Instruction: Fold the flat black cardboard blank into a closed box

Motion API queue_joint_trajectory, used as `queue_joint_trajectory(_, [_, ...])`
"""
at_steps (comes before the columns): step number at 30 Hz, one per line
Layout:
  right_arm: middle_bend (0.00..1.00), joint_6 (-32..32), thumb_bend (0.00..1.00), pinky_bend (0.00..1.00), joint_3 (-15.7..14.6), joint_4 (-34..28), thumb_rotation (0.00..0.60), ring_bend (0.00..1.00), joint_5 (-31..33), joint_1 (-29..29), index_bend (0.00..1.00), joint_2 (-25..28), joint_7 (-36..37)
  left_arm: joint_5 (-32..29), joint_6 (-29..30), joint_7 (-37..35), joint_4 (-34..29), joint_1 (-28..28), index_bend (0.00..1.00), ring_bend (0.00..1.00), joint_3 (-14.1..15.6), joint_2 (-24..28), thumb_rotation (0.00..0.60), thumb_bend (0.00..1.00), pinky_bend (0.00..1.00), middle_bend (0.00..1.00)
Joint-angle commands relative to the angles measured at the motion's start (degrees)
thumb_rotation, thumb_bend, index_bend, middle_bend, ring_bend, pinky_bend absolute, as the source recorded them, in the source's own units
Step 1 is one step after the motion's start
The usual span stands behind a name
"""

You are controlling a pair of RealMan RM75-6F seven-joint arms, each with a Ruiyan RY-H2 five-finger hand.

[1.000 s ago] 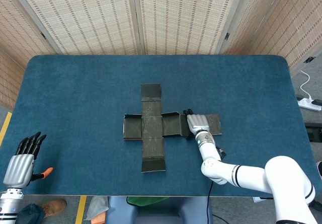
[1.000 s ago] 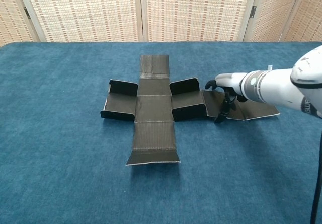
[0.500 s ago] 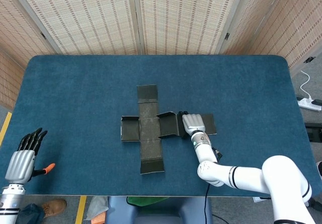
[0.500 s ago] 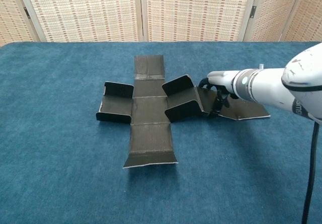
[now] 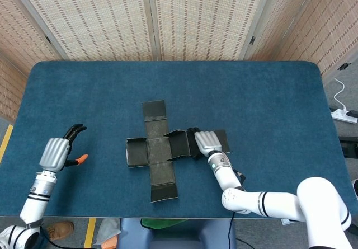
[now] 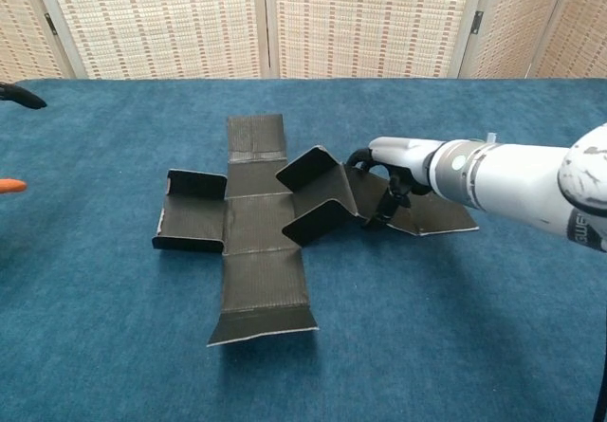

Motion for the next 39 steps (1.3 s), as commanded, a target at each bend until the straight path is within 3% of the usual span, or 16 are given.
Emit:
queue_joint_trajectory(1, [0.38,-1.24,0.29,1.0,1.08,-1.67,0.6,0.74,-0.31,0.83,0.38,0.17,0.81,-1.27,-7.29,3.34,4.62,-5.08,0.09,0.77,0.14,-4.16,0.6,0.18,0.89,0.13])
queue_joint_trajectory(7, [0.38,-0.55,0.29,1.0,0.87,-2.6,0.6,0.74,-0.23,1.61,0.38,0.31,0.61,-1.39,-8.54,10.48,10.69,-8.24,0.01,0.75,0.59,-9.88,0.6,0.18,0.89,0.09])
queue_joint_trajectory(12, [0.39,-0.05,0.29,1.0,0.43,-2.58,0.6,0.74,0.21,2.01,0.38,0.44,0.33,-2.91,-9.84,15.45,13.59,-9.05,0.0,0.74,1.04,-12.25,0.6,0.17,0.88,0.07])
queue_joint_trajectory(39, [0.39,1.33,0.29,1.0,-2.17,-2.34,0.6,0.74,-2.78,0.47,0.38,0.62,1.39,-2.05,-8.44,7.26,12.89,-13.02,0.0,0.7,1.75,-18.55,0.6,0.17,0.88,0.05])
